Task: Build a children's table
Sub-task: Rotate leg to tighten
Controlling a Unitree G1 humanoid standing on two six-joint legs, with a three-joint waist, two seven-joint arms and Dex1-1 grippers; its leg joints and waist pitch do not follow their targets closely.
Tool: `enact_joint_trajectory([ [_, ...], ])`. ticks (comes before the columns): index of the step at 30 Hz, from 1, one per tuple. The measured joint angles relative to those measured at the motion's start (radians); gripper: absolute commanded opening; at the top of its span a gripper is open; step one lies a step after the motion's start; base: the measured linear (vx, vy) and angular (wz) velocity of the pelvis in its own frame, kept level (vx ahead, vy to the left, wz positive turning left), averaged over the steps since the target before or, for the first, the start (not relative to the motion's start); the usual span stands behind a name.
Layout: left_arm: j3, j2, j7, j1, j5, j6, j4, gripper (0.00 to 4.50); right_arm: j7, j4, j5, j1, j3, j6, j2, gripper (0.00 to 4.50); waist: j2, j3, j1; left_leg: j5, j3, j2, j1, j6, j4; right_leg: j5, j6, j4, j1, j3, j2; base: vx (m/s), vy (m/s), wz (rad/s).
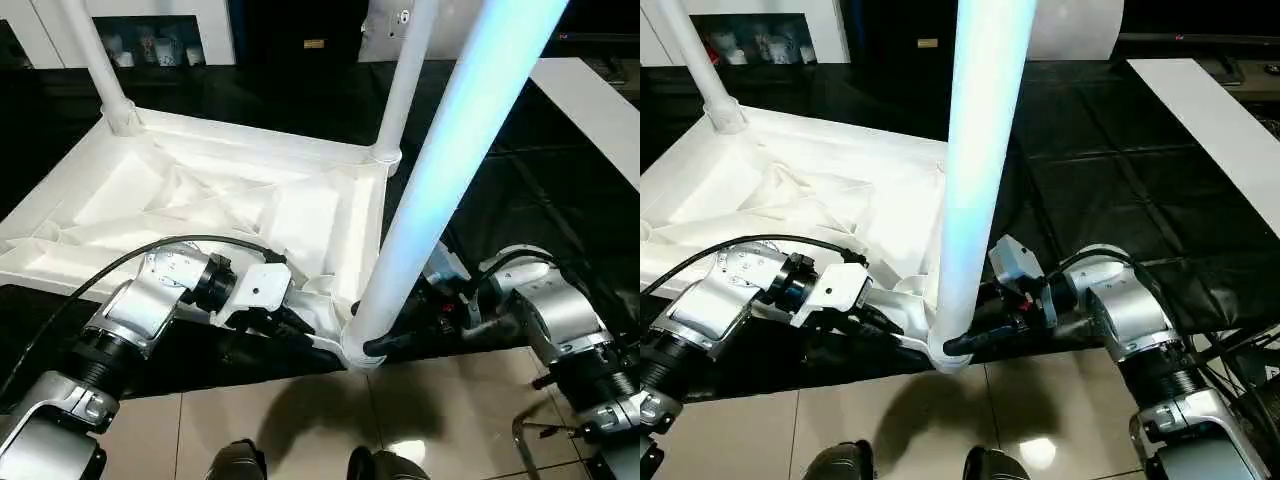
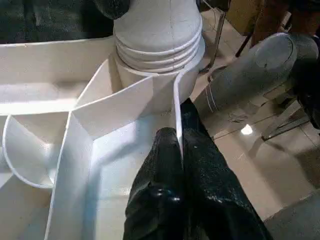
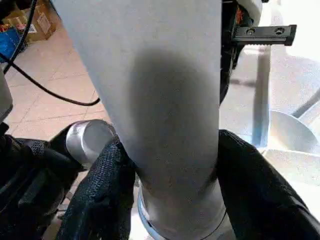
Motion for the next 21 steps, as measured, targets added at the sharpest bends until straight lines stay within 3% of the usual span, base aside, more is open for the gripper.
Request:
enact_joint_trajectory([
  [6, 0.012, -0.011, 0.013, 0.0, -0.004, 0.06, -0.011, 0.0, -0.044, -0.052, 0.009, 0.031, -0.027, 0.088, 0.003, 2.01, 0.0, 0.0, 0.0, 0.0, 0.0, 0.0, 0.0, 0.0, 0.0, 0.0, 0.0, 0.001, 0.0, 0.0, 0.0, 0.0, 0.0, 0.0],
  [11, 0.074, -0.05, 0.167, -0.012, 0.022, 0.22, -0.011, 0.0, -0.303, -0.11, -0.004, 0.076, -0.116, 0.195, 0.069, 2.01, 0.0, 0.001, -0.012, 0.002, -0.001, 0.002, 0.002, -0.003, 0.001, -0.003, 0.006, 0.003, 0.0, 0.0, 0.0, 0.0, 0.0, 0.0],
  [16, 0.133, -0.134, 0.369, -0.04, 0.039, 0.375, 0.005, 0.0, -0.662, -0.107, -0.057, 0.065, -0.224, 0.263, 0.213, 2.0, -0.007, 0.005, -0.068, 0.003, 0.002, 0.003, 0.0, -0.005, -0.003, -0.003, 0.006, -0.002, -0.001, 0.001, 0.0, 0.0, 0.0, 0.0],
  [21, 0.174, -0.216, 0.549, -0.076, 0.068, 0.486, 0.02, 0.0, -0.948, -0.058, -0.108, -0.005, -0.276, 0.3, 0.352, 2.0, -0.007, 0.004, -0.078, 0.003, 0.002, 0.005, 0.001, -0.005, -0.008, 0.002, 0.0, 0.0, -0.003, 0.0, 0.002, 0.0, 0.0, 0.0],
])
